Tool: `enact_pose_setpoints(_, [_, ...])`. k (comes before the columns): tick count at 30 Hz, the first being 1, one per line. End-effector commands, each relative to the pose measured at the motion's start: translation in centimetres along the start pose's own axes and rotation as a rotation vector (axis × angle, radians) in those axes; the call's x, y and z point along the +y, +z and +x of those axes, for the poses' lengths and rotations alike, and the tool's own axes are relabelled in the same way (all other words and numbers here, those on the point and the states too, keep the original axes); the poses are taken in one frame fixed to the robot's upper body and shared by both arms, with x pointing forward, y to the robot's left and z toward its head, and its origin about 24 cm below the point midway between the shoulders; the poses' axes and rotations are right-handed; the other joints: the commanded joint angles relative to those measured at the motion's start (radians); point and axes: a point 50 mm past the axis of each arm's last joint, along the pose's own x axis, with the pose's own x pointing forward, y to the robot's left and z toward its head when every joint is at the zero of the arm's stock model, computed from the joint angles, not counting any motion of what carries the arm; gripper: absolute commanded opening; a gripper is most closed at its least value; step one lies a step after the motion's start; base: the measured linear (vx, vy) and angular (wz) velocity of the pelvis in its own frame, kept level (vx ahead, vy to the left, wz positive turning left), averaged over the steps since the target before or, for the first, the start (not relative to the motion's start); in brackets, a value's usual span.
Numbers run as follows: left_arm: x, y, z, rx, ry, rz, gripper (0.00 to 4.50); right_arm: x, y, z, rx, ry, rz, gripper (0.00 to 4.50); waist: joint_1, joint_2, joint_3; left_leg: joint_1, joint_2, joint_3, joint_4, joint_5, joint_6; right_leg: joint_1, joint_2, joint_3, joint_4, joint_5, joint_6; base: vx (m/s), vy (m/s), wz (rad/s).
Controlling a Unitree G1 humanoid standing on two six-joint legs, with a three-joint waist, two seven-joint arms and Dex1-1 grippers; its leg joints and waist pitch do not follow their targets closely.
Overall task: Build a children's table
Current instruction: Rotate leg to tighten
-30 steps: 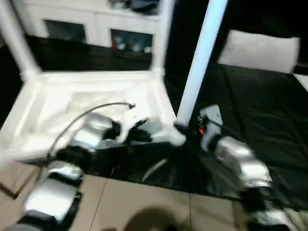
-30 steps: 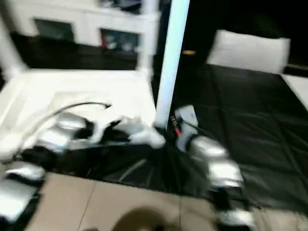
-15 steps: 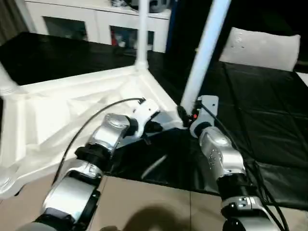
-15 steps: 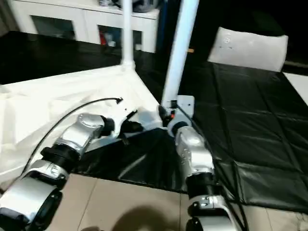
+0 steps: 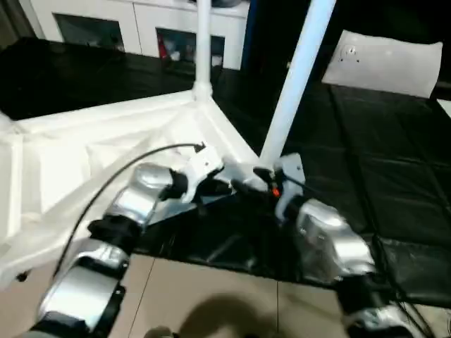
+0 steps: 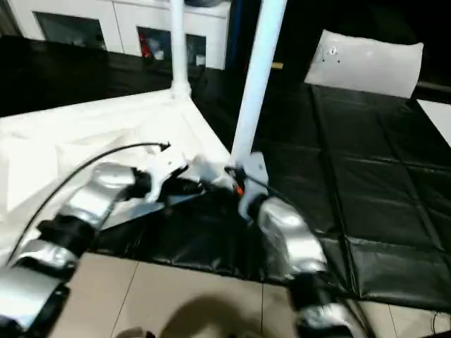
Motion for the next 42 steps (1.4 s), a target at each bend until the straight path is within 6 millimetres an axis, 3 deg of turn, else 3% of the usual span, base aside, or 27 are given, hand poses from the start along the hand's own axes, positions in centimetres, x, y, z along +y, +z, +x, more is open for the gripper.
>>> enact_pose_setpoints(1, [-0.7, -0.7, -0.4, 0.058, -0.13, 0.066, 0.0, -2.0, 2.0, -2.4, -0.041, -0.036, -0.07, 4.37, 0.003, 0.003, -0.063, 0.01, 0.039, 0.002, -0.061, -0.136, 0.073, 0.069, -0.066, 0.062, -0.07, -0.062, -0.224, 0.0, 0.0, 0.0])
enact_pose_setpoints(8, [-1.3, -1.5, -1.8, 0.103, -0.288, 0.137, 0.0, -1.9, 2.9, -5.3, 0.008, 0.138, -0.133, 4.44, 0.013, 0.004, -0.059, 0.009, 0.041, 0.002, -0.062, -0.163, 0.057, 0.065, -0.068, 0.061, -0.078, -0.14, -0.196, 0.0, 0.0, 0.0])
enact_pose_setpoints(14, [-2.2, -1.6, -2.2, 0.115, -0.434, 0.19, 0.0, -2.6, 2.7, -6.1, 0.077, 0.172, -0.15, 4.44, 0.019, 0.001, -0.057, 0.01, 0.041, 0.004, -0.064, -0.161, 0.039, 0.062, -0.068, 0.062, -0.08, -0.163, -0.192, 0.0, 0.0, 0.0])
enact_pose_setpoints(17, [-2.5, -1.6, -2.2, 0.129, -0.488, 0.214, 0.0, -2.8, 2.6, -6.0, 0.098, 0.181, -0.16, 4.44, 0.027, 0.002, -0.056, 0.018, 0.042, 0.01, -0.063, -0.188, 0.032, 0.053, -0.069, 0.064, -0.084, -0.198, -0.197, 0.0, 0.0, 0.0])
enact_pose_setpoints(19, [-2.6, -1.5, -2.2, 0.135, -0.505, 0.228, 0.0, -2.8, 2.5, -5.9, 0.109, 0.2, -0.161, 4.44, 0.03, 0.001, -0.053, 0.014, 0.044, 0.006, -0.067, -0.209, 0.026, 0.057, -0.072, 0.062, -0.086, -0.244, -0.181, 0.0, 0.0, 0.0])
enact_pose_setpoints(23, [-2.5, -1.2, -2.1, 0.141, -0.521, 0.257, 0.0, -2.6, 2.7, -5.6, 0.105, 0.249, -0.151, 4.05, 0.029, 0.0, -0.057, 0.014, 0.043, 0.005, -0.067, -0.215, 0.018, 0.059, -0.072, 0.061, -0.088, -0.274, -0.165, 0.0, 0.0, 0.0])
enact_pose_setpoints(28, [-2.6, -0.9, -2.0, 0.139, -0.551, 0.278, 0.0, -1.9, 2.5, -5.4, 0.118, 0.345, -0.134, 3.62, 0.031, -0.002, -0.06, 0.014, 0.044, 0.008, -0.063, -0.171, 0.036, 0.06, -0.068, 0.06, -0.079, -0.193, -0.187, 0.0, 0.0, 0.0])
enact_pose_setpoints(33, [-2.6, -1.0, -1.9, 0.146, -0.542, 0.293, 0.0, -1.5, 2.4, -5.7, 0.137, 0.41, -0.131, 3.21, 0.035, -0.002, -0.061, 0.014, 0.044, 0.01, -0.061, -0.163, 0.044, 0.06, -0.068, 0.059, -0.077, -0.184, -0.195, 0.0, 0.0, 0.0])
enact_pose_setpoints(36, [-2.3, -1.1, -1.8, 0.144, -0.512, 0.291, 0.0, -1.5, 2.3, -6.0, 0.153, 0.419, -0.141, 2.84, 0.037, -0.003, -0.06, 0.014, 0.043, 0.011, -0.061, -0.182, 0.039, 0.059, -0.069, 0.059, -0.082, -0.221, -0.186, 0.0, 0.0, 0.0])
enact_pose_setpoints(42, [-1.9, -1.2, -1.9, 0.152, -0.469, 0.297, 0.0, -1.5, 2.2, -6.5, 0.159, 0.429, -0.14, 2.84, 0.047, -0.003, -0.058, 0.02, 0.046, 0.009, -0.064, -0.215, 0.027, 0.054, -0.071, 0.06, -0.092, -0.3, -0.157, 0.0, 0.0, 0.0])
